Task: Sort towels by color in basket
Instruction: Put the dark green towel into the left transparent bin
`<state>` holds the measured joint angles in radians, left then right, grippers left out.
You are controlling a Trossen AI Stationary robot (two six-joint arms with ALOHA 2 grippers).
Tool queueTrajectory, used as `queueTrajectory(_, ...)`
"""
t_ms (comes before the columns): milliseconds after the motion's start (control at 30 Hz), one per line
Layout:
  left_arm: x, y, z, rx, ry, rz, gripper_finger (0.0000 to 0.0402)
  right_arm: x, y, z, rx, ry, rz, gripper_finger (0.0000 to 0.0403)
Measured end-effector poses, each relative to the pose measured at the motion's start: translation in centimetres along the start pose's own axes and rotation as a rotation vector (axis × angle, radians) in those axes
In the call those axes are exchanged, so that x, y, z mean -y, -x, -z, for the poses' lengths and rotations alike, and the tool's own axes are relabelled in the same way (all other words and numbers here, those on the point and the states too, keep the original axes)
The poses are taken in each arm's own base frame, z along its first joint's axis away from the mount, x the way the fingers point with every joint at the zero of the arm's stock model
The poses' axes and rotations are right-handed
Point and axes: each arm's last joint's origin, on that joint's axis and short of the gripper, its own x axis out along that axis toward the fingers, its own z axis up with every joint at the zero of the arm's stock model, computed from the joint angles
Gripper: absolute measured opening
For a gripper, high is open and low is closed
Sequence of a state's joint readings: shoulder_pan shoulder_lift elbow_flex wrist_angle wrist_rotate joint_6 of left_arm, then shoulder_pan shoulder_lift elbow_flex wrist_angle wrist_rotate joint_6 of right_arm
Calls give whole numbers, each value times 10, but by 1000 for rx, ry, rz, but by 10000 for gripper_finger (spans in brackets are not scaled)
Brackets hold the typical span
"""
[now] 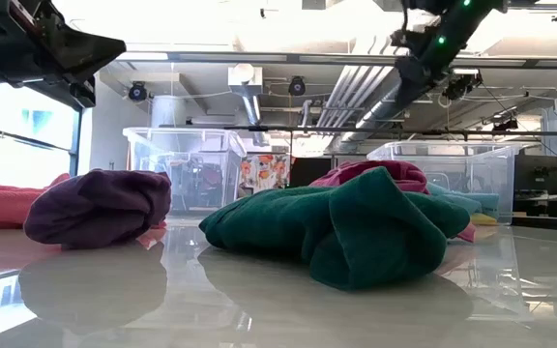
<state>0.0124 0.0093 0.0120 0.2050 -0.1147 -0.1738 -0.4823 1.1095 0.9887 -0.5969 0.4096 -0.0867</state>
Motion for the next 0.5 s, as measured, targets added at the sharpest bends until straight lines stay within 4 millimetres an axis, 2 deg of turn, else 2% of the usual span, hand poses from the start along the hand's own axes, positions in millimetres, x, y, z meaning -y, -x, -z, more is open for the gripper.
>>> queueTrajectory(133,0,0,0,3,-27,0,0,-41,0,14,123,79,-189,147)
queueTrajectory(333,3,-2,-2,21,-117,2,0,-100,-1,45,325,126,-452,147)
queueTrajectory(500,6,-6,0,6,-144,9,0,-130,-2,73,425,85,-563,147)
